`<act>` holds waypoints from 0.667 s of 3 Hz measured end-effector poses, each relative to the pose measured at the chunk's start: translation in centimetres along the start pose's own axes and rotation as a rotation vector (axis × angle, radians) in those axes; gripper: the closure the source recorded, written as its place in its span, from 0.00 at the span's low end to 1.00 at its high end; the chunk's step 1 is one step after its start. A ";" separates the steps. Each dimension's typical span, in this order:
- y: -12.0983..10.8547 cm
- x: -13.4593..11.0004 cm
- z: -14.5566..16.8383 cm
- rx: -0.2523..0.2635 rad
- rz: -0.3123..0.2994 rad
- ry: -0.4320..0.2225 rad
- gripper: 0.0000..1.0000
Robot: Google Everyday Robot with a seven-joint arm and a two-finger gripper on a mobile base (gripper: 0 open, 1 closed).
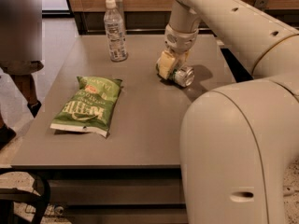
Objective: Place 7up can upright
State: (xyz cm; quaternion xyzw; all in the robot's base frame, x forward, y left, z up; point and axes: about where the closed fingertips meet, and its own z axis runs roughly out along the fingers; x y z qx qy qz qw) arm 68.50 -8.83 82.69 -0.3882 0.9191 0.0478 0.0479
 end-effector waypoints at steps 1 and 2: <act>0.0 0.0 0.0 0.000 0.000 0.000 1.00; -0.5 0.8 -1.3 0.030 0.017 -0.016 1.00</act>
Offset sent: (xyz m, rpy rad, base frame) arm -0.0154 -0.0310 0.0357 -0.0294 -0.0628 -0.0541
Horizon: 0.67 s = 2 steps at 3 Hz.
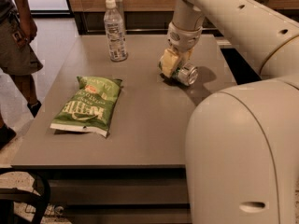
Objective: Place 7up can upright
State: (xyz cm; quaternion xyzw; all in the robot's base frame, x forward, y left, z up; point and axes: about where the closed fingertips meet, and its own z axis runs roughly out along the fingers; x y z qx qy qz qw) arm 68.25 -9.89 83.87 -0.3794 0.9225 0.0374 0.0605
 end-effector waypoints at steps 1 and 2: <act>-0.8 1.8 -2.5 0.038 0.021 -0.062 1.00; -1.7 3.8 -6.2 0.082 0.017 -0.186 1.00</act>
Offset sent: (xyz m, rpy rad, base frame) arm -0.0362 -0.0803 0.1043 0.1492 -0.3542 -0.0412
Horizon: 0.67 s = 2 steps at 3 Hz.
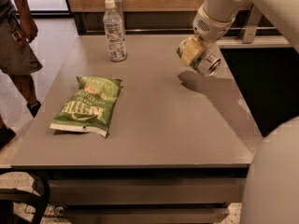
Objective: Place 7up can upright
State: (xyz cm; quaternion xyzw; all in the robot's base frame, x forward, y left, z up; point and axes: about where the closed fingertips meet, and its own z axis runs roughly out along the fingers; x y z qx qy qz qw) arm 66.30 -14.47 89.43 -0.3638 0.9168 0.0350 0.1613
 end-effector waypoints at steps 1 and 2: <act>-0.5 1.2 -3.3 0.027 -0.052 -0.161 1.00; -0.5 2.5 -5.8 0.054 -0.138 -0.359 1.00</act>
Offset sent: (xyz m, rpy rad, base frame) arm -0.0298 -0.0496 0.1017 0.2900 -0.7026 0.2440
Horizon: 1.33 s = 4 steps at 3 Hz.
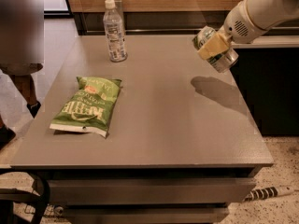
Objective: Place 7up can upright
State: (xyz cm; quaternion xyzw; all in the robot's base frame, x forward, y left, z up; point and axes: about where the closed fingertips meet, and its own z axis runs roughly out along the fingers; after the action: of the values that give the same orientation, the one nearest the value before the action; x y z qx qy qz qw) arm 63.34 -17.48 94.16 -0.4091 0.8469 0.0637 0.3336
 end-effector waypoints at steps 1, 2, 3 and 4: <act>-0.9 -1.0 -1.5 0.035 -0.046 -0.205 1.00; -1.8 -2.6 -3.0 0.054 -0.116 -0.377 1.00; -2.1 -4.2 -3.8 0.042 -0.230 -0.494 1.00; -2.3 -5.4 -4.1 0.024 -0.358 -0.566 1.00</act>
Offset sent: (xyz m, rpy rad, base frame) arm 0.0099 -0.0113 0.0740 0.2049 -0.5891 0.3113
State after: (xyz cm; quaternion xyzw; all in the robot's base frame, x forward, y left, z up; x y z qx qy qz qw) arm 65.37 -17.05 101.00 -0.5137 0.6360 0.1052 0.5661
